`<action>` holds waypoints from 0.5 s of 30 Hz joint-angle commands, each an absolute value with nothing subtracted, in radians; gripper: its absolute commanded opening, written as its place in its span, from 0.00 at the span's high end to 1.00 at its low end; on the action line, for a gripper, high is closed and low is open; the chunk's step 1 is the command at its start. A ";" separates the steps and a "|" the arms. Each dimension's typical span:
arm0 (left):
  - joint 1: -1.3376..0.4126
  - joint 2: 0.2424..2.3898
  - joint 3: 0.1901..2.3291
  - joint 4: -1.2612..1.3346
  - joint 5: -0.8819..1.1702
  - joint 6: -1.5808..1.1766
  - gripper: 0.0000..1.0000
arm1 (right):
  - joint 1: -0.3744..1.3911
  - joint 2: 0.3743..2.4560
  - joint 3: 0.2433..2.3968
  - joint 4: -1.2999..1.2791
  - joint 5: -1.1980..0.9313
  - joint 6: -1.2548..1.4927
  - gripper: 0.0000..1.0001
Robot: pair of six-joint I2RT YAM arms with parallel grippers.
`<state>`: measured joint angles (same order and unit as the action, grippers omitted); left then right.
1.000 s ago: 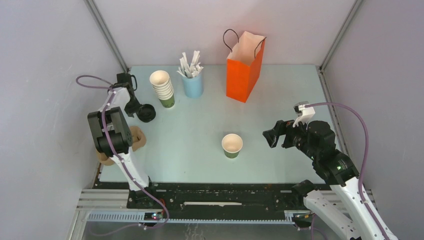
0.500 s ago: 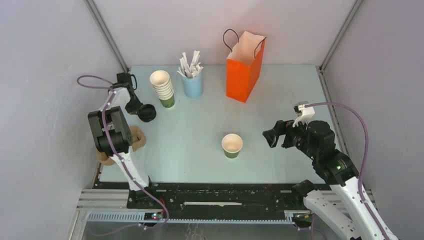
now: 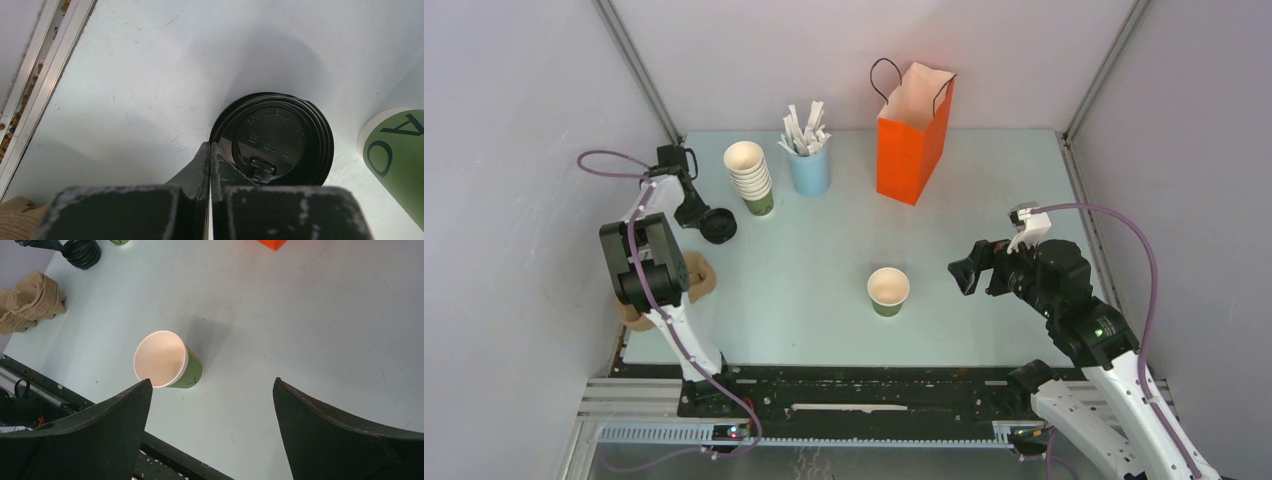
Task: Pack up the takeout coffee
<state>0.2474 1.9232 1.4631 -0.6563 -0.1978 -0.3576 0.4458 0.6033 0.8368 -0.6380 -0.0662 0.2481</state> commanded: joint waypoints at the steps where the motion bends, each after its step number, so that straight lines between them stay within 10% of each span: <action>1: 0.251 1.853 1.471 -0.634 -0.206 -0.362 1.00 | 0.451 0.606 0.836 -0.603 -0.077 0.239 0.00; 15: 0.253 1.764 1.426 -0.601 -0.166 -0.406 1.00 | 0.452 0.618 0.836 -0.602 -0.080 0.239 0.00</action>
